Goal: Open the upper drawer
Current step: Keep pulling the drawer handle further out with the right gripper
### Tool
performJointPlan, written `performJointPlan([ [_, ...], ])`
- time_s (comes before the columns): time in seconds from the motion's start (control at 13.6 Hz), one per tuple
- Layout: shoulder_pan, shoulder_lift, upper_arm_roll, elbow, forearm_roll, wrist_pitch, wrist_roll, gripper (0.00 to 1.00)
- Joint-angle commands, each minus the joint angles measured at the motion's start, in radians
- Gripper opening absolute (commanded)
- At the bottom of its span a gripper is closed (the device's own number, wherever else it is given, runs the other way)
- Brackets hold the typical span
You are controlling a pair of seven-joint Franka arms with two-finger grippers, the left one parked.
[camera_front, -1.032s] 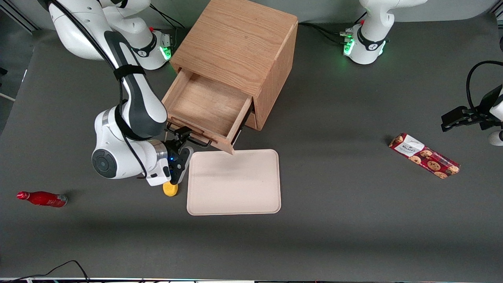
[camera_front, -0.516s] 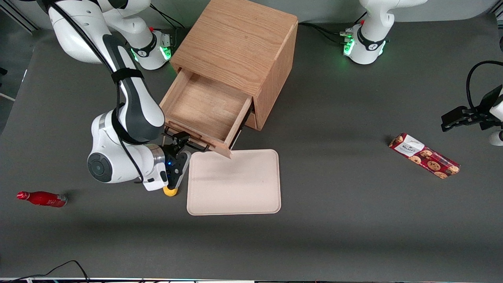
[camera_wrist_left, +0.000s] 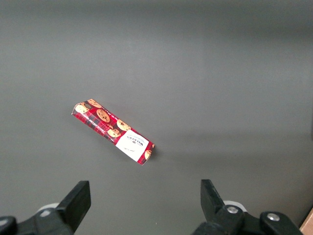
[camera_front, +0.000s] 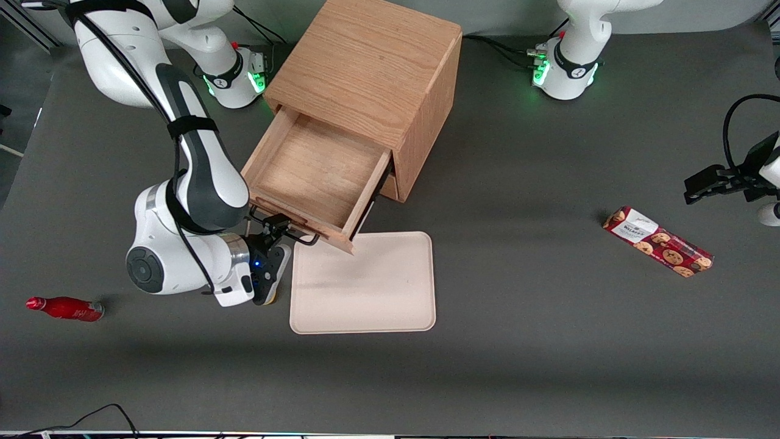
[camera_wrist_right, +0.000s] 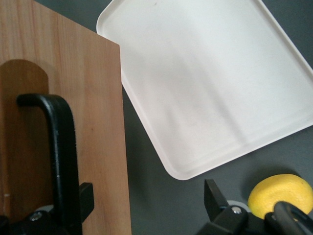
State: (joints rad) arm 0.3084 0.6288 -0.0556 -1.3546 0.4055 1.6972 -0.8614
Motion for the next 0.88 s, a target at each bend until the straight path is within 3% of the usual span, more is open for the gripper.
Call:
performJointPlan([
  [0.0, -0.020, 0.046, 0.014, 0.054, -0.017, -0.002, -0.044, 1.00],
  [0.81, -0.072, 0.091, 0.014, 0.118, -0.014, -0.002, -0.084, 1.00],
])
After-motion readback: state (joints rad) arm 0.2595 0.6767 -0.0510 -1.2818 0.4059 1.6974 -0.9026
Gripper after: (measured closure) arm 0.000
